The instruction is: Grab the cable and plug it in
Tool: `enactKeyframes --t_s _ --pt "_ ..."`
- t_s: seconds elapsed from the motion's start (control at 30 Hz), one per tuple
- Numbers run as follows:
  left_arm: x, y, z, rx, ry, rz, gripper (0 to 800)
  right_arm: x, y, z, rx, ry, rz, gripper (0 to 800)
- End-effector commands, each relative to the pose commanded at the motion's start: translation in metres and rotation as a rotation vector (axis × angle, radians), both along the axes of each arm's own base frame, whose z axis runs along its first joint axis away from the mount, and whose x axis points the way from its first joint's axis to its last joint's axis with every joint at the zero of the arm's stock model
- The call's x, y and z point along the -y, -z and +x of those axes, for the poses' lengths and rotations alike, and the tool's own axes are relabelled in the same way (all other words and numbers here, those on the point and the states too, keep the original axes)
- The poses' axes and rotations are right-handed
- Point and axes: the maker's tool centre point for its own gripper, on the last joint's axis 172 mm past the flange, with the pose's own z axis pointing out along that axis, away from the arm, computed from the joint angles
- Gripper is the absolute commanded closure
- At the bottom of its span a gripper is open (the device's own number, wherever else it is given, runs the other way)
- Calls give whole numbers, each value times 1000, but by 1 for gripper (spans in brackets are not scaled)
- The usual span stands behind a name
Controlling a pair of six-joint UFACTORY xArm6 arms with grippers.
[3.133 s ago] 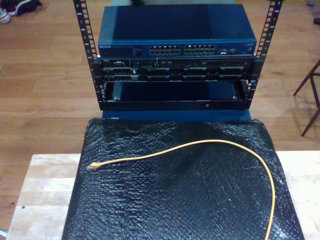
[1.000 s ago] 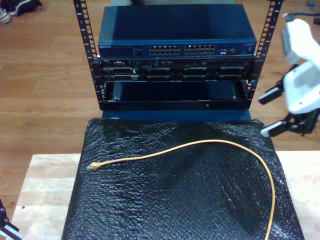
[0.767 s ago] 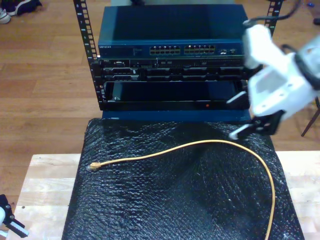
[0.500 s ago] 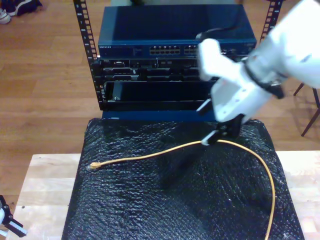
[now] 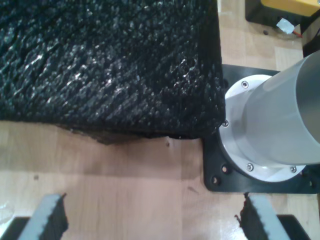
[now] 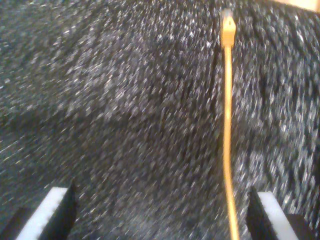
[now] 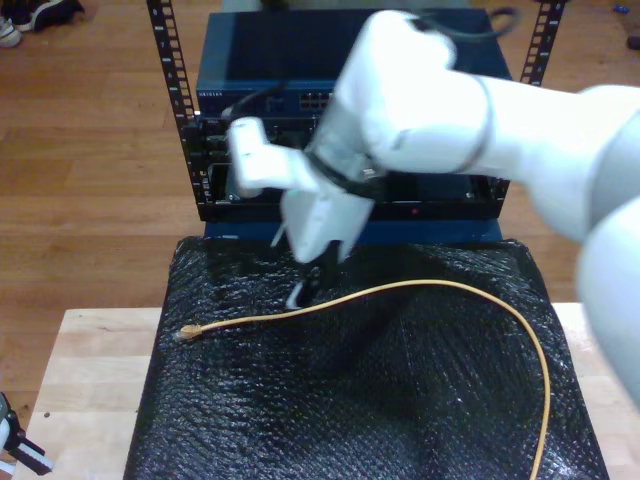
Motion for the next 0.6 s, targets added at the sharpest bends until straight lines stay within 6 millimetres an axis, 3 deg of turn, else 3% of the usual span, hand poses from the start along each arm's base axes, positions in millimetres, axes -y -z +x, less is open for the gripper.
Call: enactKeyframes --t_s 0.2,0.47,0.6 --pt "3 3 -1 -18 -10 4 0 -32 30 6 38 -39 -115 0" --pt "9 3 2 -31 -2 8 0 -57 69 7 86 -50 -220 0" --pt "15 3 4 -45 13 14 0 -63 78 17 128 -51 -253 2"
